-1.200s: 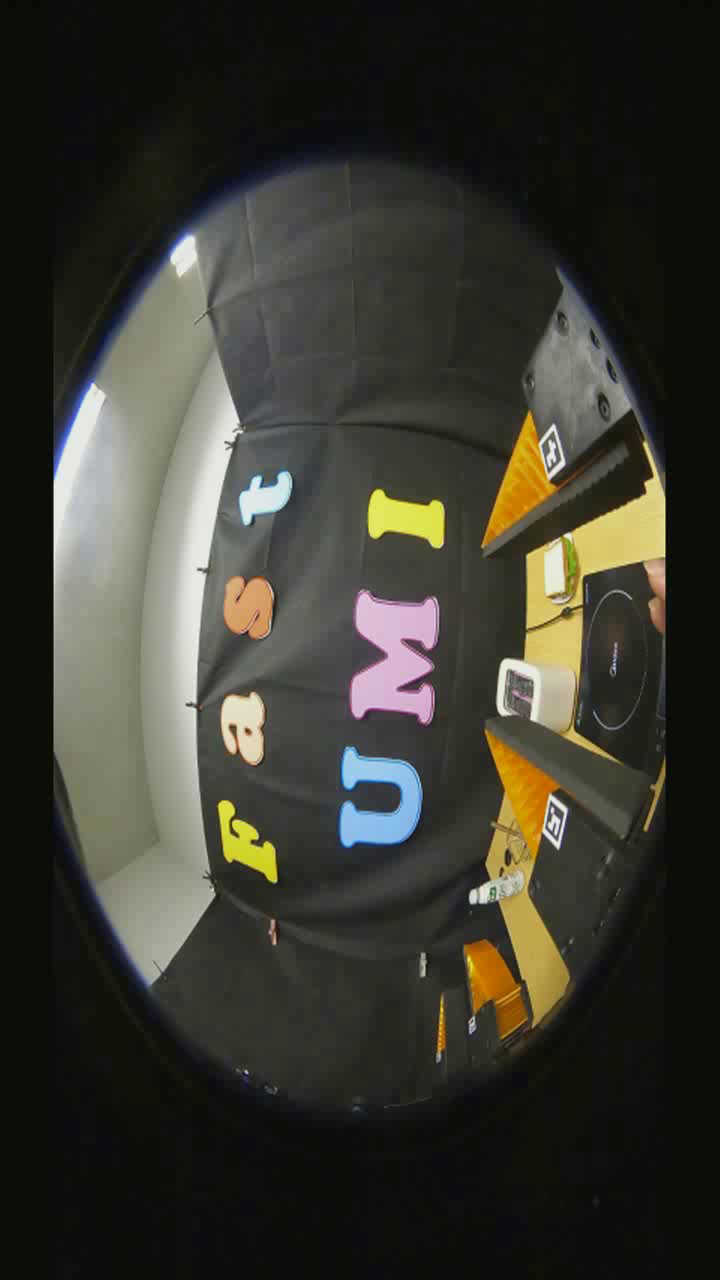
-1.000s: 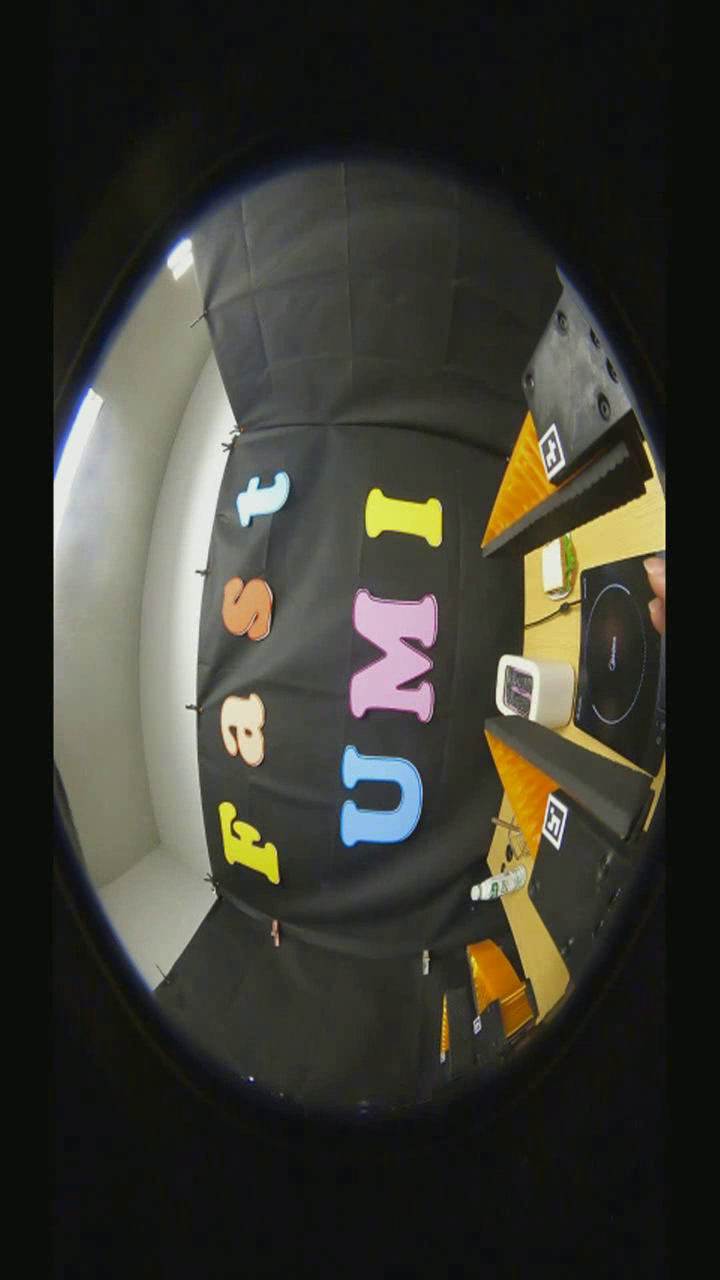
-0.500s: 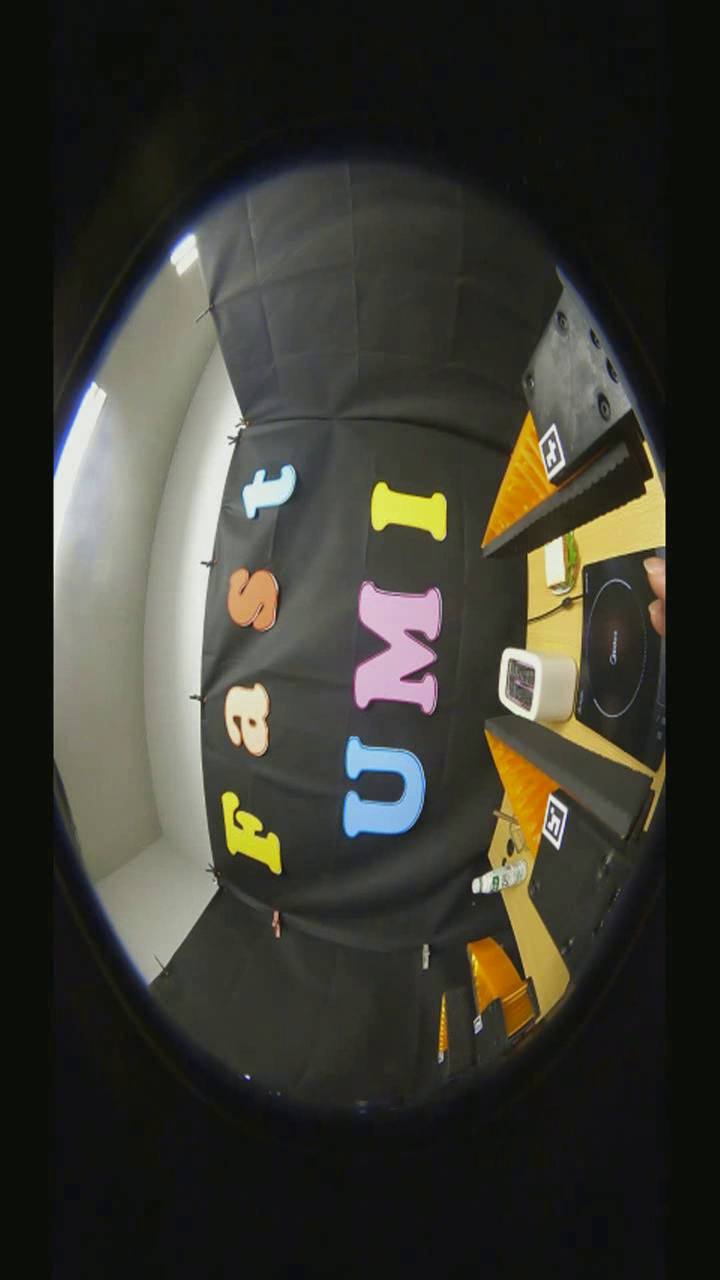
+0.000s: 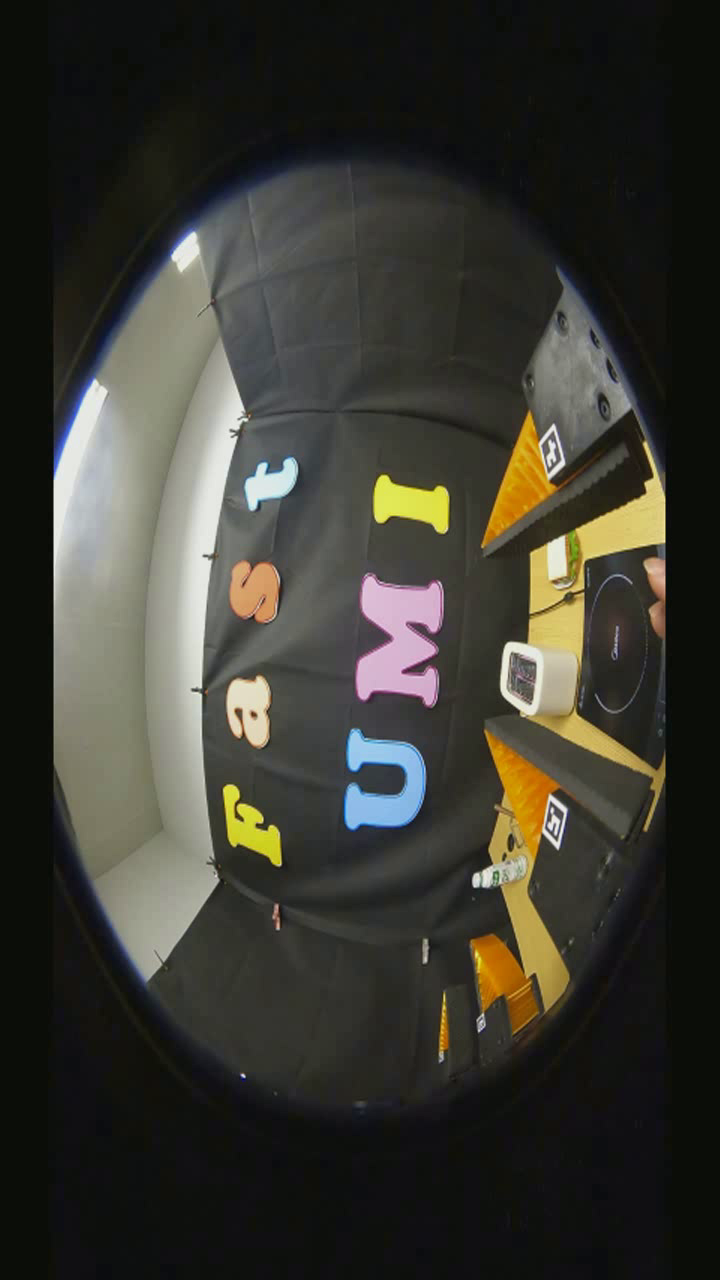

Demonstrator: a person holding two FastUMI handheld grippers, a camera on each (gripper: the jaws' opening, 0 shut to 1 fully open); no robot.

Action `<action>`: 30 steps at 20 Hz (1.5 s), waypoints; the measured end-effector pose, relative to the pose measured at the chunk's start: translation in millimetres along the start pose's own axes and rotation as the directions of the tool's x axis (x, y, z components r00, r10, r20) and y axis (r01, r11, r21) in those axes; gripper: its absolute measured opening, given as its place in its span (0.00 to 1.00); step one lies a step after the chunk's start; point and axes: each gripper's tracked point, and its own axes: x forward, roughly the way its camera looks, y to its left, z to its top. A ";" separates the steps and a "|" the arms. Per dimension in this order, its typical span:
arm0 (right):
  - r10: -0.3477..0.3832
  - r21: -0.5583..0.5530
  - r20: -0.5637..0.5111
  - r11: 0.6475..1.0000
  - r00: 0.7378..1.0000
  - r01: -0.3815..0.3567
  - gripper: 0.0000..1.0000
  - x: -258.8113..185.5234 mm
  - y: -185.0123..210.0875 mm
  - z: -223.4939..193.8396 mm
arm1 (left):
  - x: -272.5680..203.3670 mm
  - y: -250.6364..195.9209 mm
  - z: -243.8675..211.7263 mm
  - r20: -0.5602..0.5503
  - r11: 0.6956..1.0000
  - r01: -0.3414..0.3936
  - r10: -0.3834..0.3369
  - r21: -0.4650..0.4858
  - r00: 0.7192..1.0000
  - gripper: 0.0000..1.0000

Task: First push the handle of the pot to place it horizontally, then grasp the pot with both hands and set it on the induction cooktop.

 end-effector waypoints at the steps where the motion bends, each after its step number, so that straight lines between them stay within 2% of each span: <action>1: 0.000 -0.001 0.000 1.000 1.000 0.000 0.98 0.4 0.7 0.1 | -1.2 0.1 -1.1 0.000 1.000 0.002 -0.002 -0.002 1.000 0.94; 5: 0.015 -0.007 0.006 1.000 1.000 -0.015 0.98 -0.1 5.2 -0.1 | -9.1 -1.9 -2.9 0.004 1.000 0.009 -0.009 -0.009 1.000 0.82; 7: 0.028 -0.006 0.008 1.000 1.000 -0.028 0.98 -0.7 11.0 -0.3 | -12.5 -4.3 -12.0 -0.015 1.000 0.017 -0.017 -0.006 1.000 0.59; 10: 0.057 -0.017 0.007 0.998 0.998 -0.057 0.98 3.0 22.6 -2.2 | -20.4 -4.5 -34.8 -0.080 1.000 0.022 -0.021 0.018 0.997 0.19; 12: 0.077 -0.024 0.007 0.997 0.997 -0.077 0.97 4.7 29.5 -3.1 | -27.9 -10.4 -58.3 -0.157 0.999 0.050 -0.046 0.021 0.986 0.05; 15: 0.104 -0.027 -0.008 0.994 0.994 -0.105 0.97 7.1 39.3 -8.8 | -36.5 -15.3 -113.7 -0.317 0.995 0.099 -0.089 0.017 0.944 0.05; 18: 0.123 -0.026 -0.024 0.992 0.992 -0.123 0.98 11.3 47.3 -14.9 | -51.5 -6.5 -171.1 -0.467 0.995 0.095 -0.092 -0.016 0.879 0.05; 20: 0.126 -0.032 -0.027 0.991 0.992 -0.127 0.98 11.8 48.7 -16.6 | -60.3 2.2 -208.2 -0.560 0.996 0.080 -0.090 -0.042 0.824 0.05; 23: 0.130 -0.043 -0.042 0.990 0.991 -0.132 0.98 10.3 48.9 -22.3 | -65.9 13.2 -253.4 -0.663 0.992 0.086 -0.124 -0.090 0.738 0.05; 25: 0.126 -0.051 -0.052 0.990 0.991 -0.129 0.98 11.7 45.8 -27.5 | -63.6 17.7 -285.1 -0.723 0.985 0.119 -0.170 -0.122 0.670 0.05; 28: 0.093 -0.038 -0.078 0.995 0.993 -0.096 0.98 8.0 33.5 -37.6 | -58.9 21.9 -328.0 -0.810 0.967 0.187 -0.248 -0.174 0.531 0.05; 30: 0.071 -0.045 -0.083 0.996 0.994 -0.075 0.98 6.0 27.7 -38.7 | -50.2 31.0 -340.2 -0.826 0.961 0.195 -0.268 -0.195 0.495 0.05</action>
